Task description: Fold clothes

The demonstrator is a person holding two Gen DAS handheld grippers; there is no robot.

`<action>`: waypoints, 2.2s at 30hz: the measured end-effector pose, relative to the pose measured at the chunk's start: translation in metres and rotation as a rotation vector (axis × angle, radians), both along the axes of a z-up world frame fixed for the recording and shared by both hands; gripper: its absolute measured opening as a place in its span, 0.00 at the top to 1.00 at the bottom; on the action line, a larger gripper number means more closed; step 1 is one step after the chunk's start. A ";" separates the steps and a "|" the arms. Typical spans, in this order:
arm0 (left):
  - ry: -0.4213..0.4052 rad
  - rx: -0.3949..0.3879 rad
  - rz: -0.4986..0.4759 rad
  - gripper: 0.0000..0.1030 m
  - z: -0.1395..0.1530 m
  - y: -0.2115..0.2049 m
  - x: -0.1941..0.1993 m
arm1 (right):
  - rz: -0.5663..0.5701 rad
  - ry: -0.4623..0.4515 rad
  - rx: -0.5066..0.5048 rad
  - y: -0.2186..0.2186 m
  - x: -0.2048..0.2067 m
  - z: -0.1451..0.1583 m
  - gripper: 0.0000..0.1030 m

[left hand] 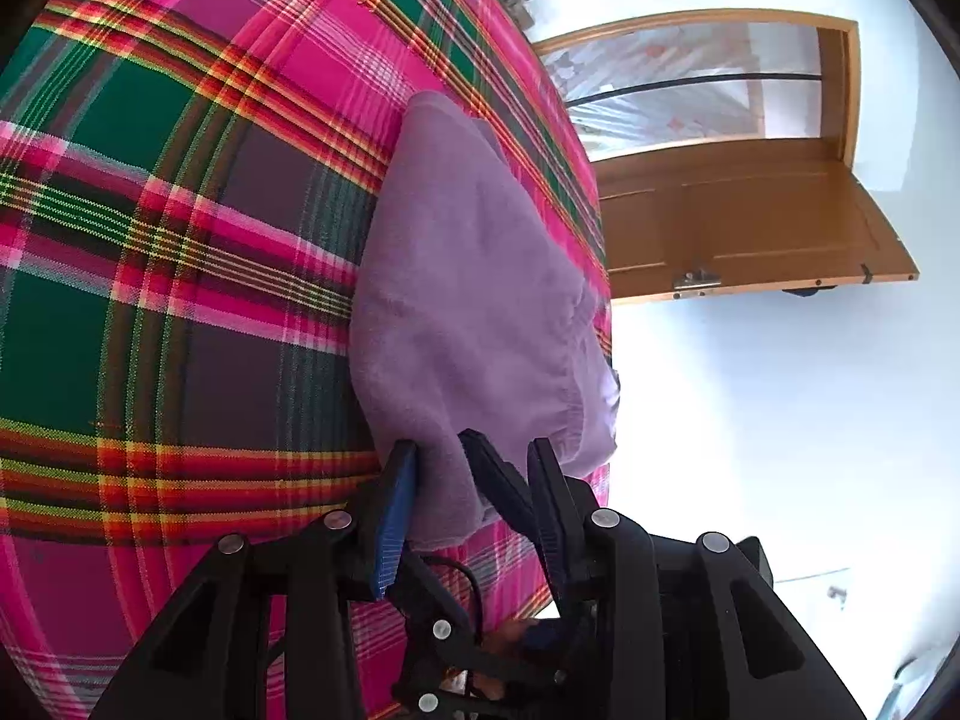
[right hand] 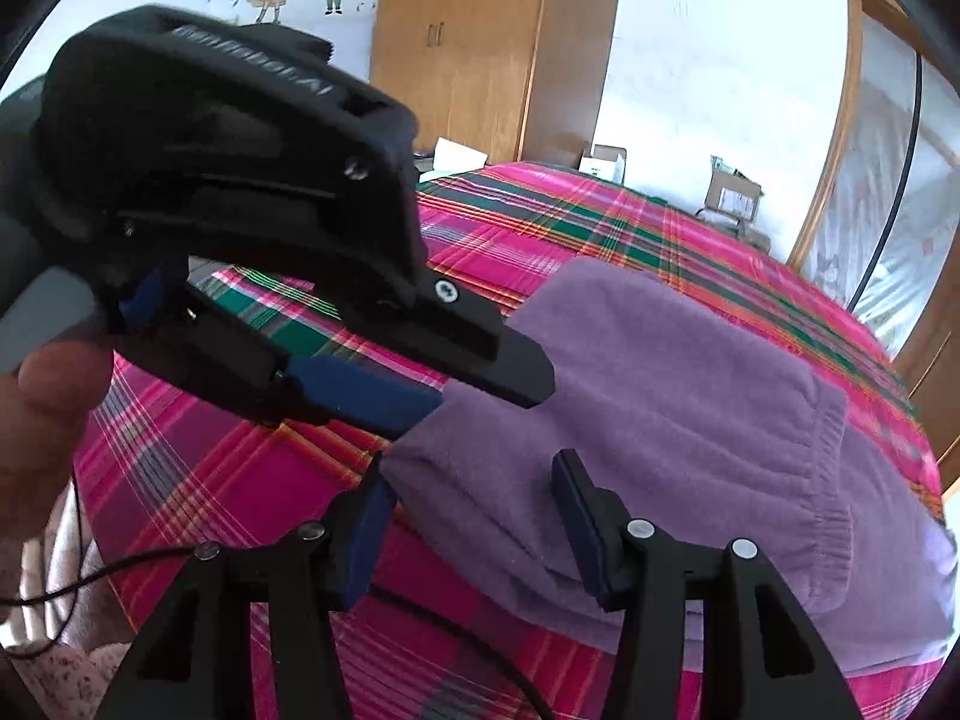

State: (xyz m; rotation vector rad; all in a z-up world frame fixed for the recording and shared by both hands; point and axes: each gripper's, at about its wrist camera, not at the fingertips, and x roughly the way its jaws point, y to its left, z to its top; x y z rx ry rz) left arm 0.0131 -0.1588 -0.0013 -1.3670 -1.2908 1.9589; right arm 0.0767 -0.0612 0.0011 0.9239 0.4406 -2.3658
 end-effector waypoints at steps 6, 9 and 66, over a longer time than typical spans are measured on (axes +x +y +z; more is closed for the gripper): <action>-0.003 -0.079 0.065 0.57 0.003 -0.012 -0.008 | -0.039 -0.005 -0.006 0.002 -0.003 -0.001 0.69; -0.004 -0.116 0.095 0.57 0.004 -0.018 -0.014 | -0.059 -0.023 -0.038 0.008 -0.007 0.000 0.77; -0.070 0.000 0.043 0.76 -0.024 -0.021 -0.093 | -0.074 -0.034 -0.219 0.008 -0.001 0.023 0.90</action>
